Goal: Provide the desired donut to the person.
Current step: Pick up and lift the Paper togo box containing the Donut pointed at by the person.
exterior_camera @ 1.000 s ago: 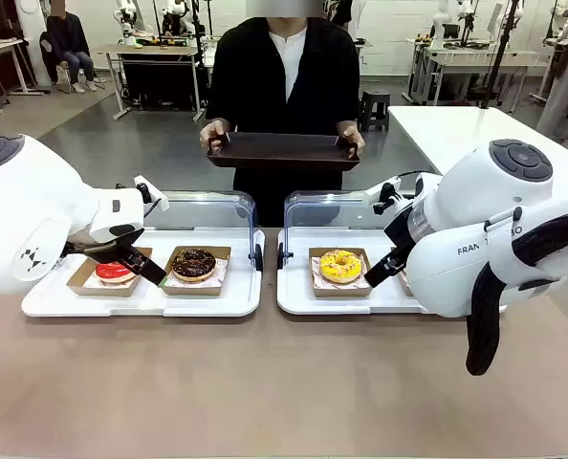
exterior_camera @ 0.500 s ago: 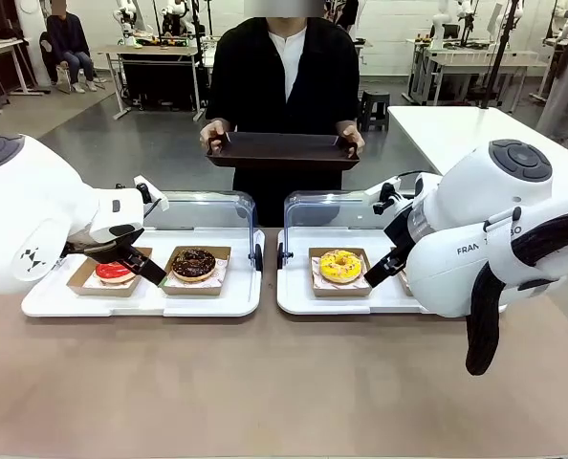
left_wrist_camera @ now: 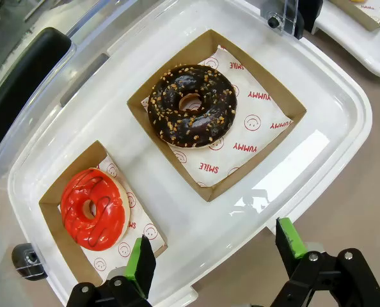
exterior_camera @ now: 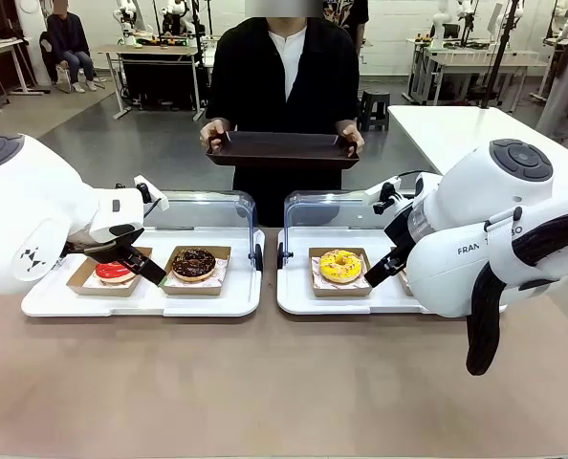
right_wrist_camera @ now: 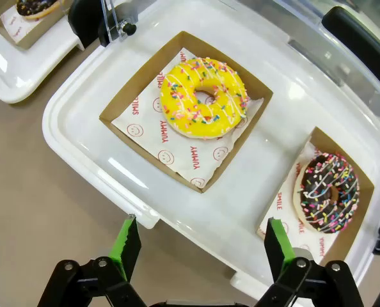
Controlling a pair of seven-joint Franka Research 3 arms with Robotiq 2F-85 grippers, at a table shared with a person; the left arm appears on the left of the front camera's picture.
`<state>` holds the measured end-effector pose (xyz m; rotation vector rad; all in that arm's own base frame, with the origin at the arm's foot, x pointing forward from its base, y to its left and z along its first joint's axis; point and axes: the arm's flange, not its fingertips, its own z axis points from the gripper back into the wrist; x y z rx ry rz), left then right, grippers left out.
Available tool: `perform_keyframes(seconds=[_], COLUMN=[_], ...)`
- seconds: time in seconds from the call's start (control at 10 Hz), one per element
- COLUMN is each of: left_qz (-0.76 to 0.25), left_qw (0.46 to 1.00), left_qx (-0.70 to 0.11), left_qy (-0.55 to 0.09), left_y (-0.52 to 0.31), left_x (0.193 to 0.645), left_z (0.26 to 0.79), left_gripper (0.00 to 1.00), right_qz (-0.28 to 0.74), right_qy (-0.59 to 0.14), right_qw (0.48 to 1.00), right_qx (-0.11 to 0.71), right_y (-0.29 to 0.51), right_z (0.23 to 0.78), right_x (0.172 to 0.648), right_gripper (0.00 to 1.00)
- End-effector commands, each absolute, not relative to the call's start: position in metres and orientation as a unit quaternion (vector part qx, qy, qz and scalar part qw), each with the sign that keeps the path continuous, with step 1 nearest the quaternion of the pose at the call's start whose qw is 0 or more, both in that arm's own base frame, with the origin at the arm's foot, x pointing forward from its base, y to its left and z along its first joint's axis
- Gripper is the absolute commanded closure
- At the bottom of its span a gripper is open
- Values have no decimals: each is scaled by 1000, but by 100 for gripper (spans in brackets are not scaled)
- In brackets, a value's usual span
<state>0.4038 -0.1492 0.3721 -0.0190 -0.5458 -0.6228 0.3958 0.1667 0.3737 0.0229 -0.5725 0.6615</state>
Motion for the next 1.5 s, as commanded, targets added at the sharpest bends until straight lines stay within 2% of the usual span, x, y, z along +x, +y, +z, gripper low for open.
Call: perform_keyframes(seconds=[0.0, 0.5, 0.6, 1.0, 1.4], left_qz=[-303, -303, -301, -341, -324], left_qw=[915, 915, 917, 907, 904], left_qx=[-9, -9, -17, -5, 20], left_qy=[-265, -265, -263, -249, -277], left_y=[-149, -149, -136, -87, -67], left_x=[404, 404, 391, 359, 332], left_z=[372, 372, 401, 511, 575], left_gripper=[0, 0, 0, 0, 0], right_qz=[320, 320, 319, 312, 308], right_qy=[-277, -277, -306, -283, -291], right_qw=[906, 906, 897, 906, 903], right_qx=[11, 11, 6, -25, -74], right_y=[167, 167, 156, 120, 113], right_z=[374, 374, 404, 503, 572], right_x=[396, 396, 377, 311, 262], right_gripper=[0, 0, 0, 0, 0])
